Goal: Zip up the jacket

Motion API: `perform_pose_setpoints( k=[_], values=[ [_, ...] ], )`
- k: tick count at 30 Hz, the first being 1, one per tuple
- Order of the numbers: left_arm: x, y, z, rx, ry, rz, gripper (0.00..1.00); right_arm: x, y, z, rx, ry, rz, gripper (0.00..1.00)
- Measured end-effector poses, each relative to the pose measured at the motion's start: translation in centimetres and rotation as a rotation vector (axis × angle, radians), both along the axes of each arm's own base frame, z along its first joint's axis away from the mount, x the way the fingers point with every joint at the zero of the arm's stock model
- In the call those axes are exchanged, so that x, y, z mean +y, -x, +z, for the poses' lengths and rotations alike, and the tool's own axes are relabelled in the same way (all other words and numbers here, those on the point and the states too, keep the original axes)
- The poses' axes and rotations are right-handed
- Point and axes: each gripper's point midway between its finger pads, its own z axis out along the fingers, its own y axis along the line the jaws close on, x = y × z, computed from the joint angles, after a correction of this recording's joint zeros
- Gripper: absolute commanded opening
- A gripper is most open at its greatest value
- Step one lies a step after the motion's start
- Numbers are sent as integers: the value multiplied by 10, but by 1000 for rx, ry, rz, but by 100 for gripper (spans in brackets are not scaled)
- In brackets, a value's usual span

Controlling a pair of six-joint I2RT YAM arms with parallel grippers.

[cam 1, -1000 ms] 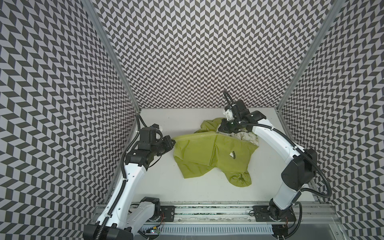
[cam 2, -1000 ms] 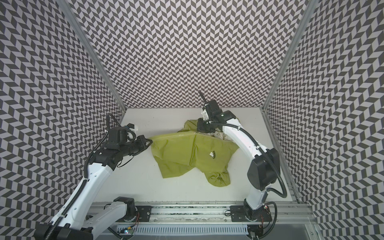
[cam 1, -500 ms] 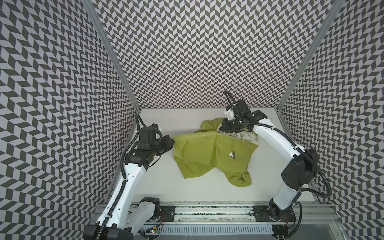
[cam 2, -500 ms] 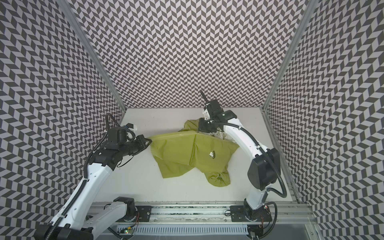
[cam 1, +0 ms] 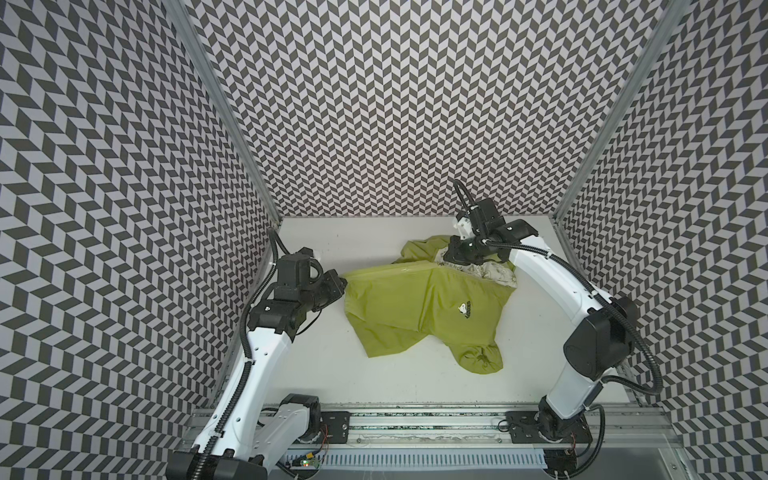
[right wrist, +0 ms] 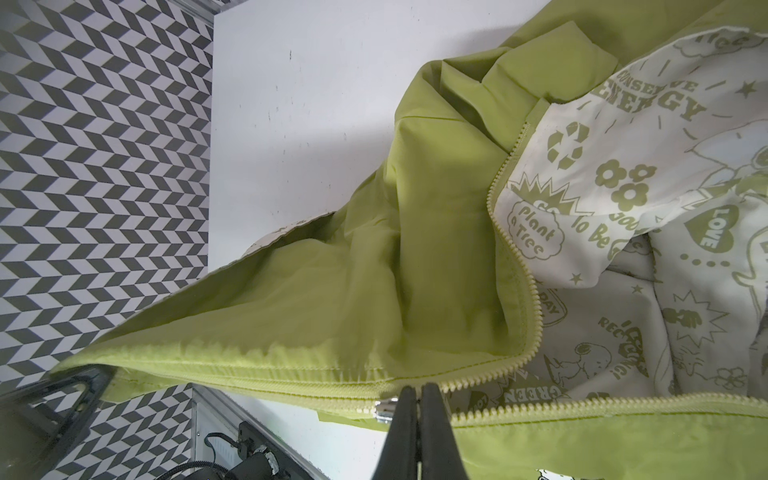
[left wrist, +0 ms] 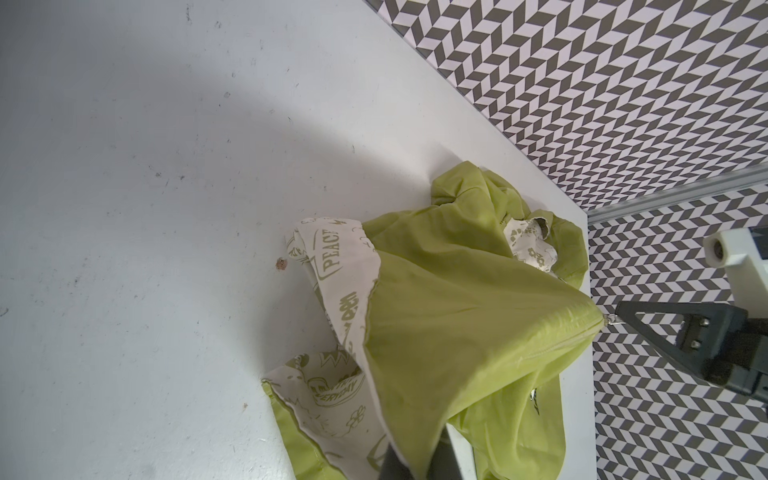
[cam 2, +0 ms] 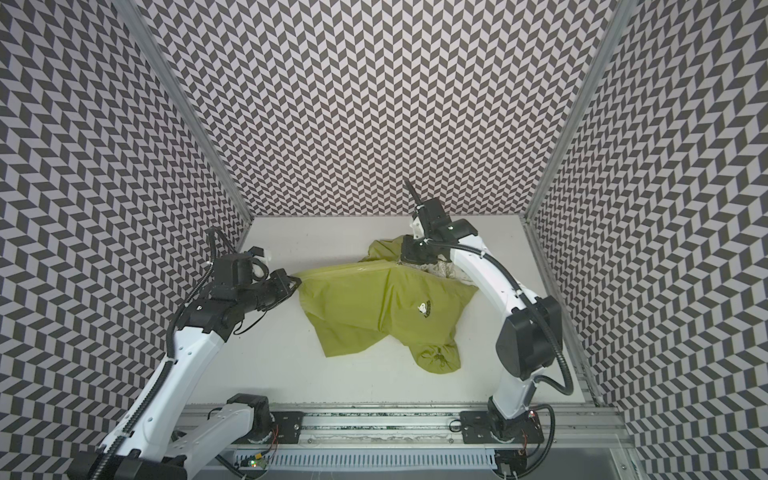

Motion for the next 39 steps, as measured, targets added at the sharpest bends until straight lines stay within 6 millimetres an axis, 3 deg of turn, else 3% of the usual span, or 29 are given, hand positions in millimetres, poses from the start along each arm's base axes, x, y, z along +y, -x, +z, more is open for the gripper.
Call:
perform_pose_setpoints(
  k=[14, 39],
  values=[
    [1, -1, 1, -6, -3, 5, 0, -5, 0, 9, -14, -15, -7, 0],
    [7, -3, 0, -8, -17, 31, 0, -38, -11, 24, -46, -37, -96, 0]
  ],
)
